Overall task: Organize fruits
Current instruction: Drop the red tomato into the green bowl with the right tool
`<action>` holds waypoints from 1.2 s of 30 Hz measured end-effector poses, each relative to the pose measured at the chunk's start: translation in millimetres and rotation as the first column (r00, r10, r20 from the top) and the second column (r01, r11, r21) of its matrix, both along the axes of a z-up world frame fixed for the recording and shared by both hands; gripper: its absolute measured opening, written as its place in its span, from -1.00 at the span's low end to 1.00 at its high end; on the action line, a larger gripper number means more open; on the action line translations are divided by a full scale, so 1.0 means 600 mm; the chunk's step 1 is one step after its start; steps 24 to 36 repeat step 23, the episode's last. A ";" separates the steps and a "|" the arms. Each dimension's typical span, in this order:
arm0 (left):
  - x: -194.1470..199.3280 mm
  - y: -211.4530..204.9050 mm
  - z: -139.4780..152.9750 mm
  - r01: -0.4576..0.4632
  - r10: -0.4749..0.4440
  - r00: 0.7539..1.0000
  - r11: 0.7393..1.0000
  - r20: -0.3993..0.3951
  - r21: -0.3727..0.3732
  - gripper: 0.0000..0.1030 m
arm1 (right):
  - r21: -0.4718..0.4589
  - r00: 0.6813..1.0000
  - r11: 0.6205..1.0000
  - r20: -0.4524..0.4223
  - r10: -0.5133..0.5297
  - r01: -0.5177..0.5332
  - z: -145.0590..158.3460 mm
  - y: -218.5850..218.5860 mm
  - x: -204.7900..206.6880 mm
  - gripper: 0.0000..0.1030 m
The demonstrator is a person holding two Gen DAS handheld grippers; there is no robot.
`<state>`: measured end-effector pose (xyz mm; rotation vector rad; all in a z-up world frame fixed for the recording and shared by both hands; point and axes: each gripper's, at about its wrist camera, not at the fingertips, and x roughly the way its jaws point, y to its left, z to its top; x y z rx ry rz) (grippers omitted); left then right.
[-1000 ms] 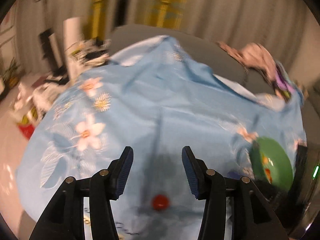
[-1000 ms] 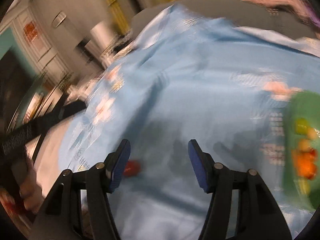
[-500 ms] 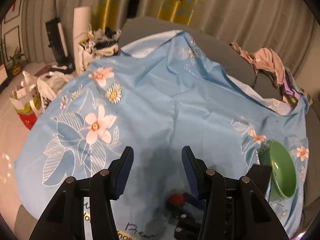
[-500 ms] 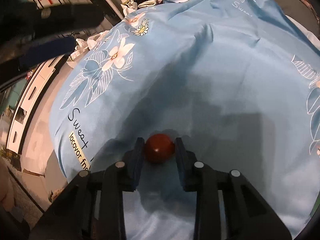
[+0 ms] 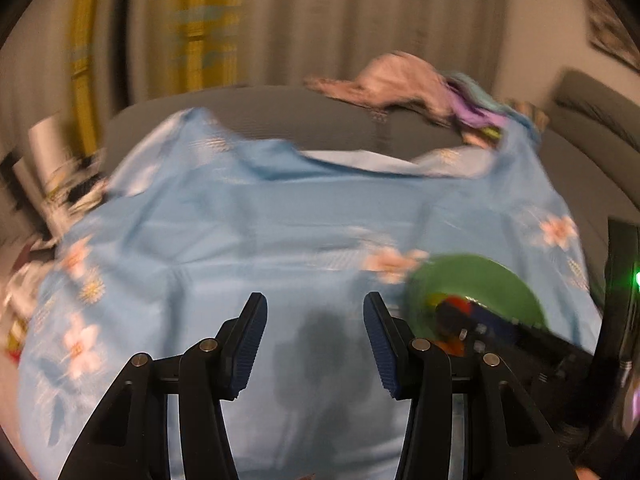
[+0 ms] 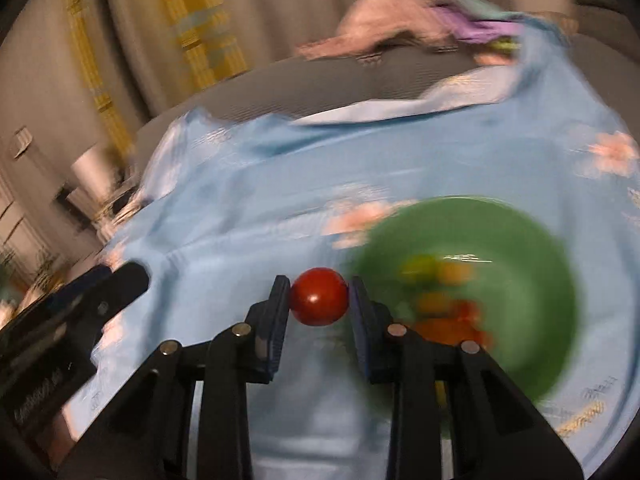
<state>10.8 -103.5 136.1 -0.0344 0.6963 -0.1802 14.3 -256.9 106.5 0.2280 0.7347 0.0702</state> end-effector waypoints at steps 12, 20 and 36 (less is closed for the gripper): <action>0.013 -0.138 -0.043 0.194 -0.191 0.980 0.979 -0.055 0.067 -0.05 | -0.019 0.957 0.967 -0.135 -0.255 0.255 -0.049 -0.131 0.006 0.42; 0.009 -0.143 -0.046 0.208 -0.206 0.978 0.977 -0.043 0.050 -0.05 | -0.020 0.958 0.962 -0.095 -0.272 0.271 -0.033 -0.140 -0.011 0.40; 0.002 -0.144 -0.041 0.215 -0.214 0.976 0.975 -0.027 0.049 -0.05 | -0.027 0.957 0.962 -0.093 -0.274 0.273 -0.030 -0.139 -0.013 0.40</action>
